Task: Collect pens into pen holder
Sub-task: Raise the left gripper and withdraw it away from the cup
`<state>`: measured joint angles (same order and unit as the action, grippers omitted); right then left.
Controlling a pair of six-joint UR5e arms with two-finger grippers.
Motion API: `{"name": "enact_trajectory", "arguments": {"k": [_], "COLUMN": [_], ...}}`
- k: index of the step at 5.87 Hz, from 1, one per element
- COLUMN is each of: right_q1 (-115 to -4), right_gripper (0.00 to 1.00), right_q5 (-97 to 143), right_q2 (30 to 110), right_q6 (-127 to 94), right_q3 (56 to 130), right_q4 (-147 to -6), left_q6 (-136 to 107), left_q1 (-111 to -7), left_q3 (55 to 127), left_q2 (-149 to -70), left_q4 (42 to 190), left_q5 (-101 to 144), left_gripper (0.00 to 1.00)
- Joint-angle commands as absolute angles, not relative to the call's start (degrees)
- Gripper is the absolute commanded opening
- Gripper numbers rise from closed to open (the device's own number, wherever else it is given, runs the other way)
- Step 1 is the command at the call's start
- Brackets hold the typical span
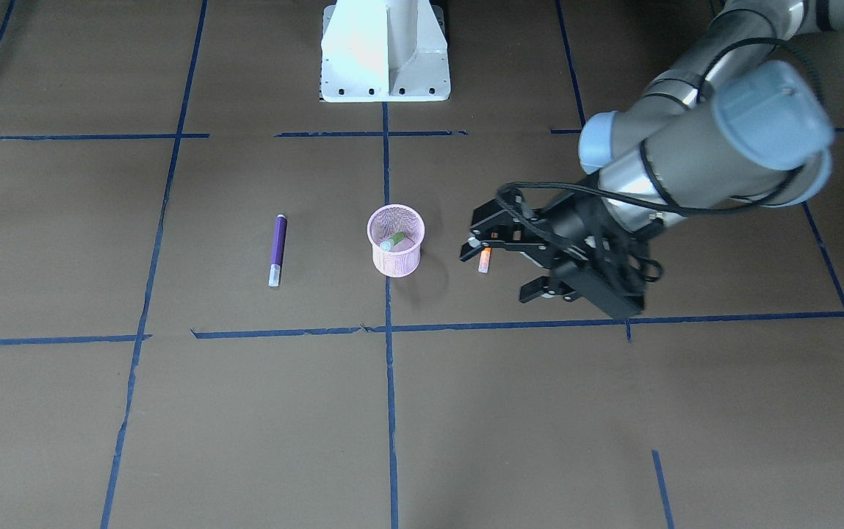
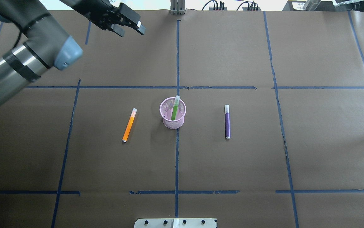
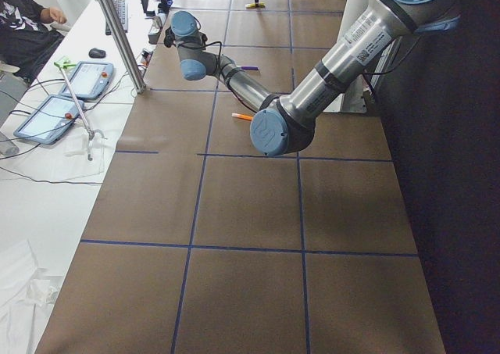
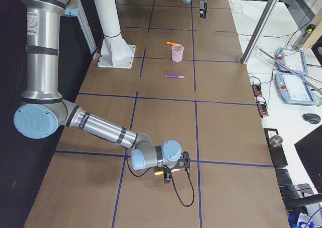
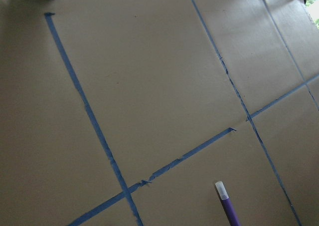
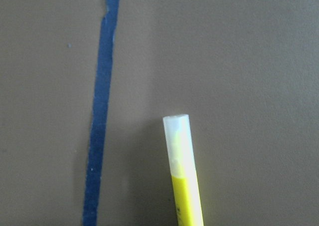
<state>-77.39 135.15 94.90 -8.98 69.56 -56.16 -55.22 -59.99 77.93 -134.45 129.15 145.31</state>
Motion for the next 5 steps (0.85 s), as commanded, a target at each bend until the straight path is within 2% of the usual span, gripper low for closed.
{"name": "enact_trajectory", "arguments": {"k": [1, 3, 5], "right_q1": [-77.4, -77.4, -77.4], "right_gripper": [1.0, 0.74, 0.6], "right_q5": [135.0, 134.9, 134.8], "right_q2": [94.8, 94.9, 94.9], "right_q6": [-8.9, -8.9, -8.9], "right_q3": [69.7, 69.6, 69.6], "right_q4": [-56.2, -56.2, -56.2], "left_q6": [-52.8, -52.7, -47.9], "left_q1": [-64.7, -67.5, -70.0], "left_q3": [77.8, 77.4, 77.4], "left_q2": [-133.7, -133.1, -129.2], "left_q4": [121.9, 119.1, 117.3], "left_q5": [149.4, 151.0, 151.1], "left_gripper": [1.0, 1.0, 1.0]}}
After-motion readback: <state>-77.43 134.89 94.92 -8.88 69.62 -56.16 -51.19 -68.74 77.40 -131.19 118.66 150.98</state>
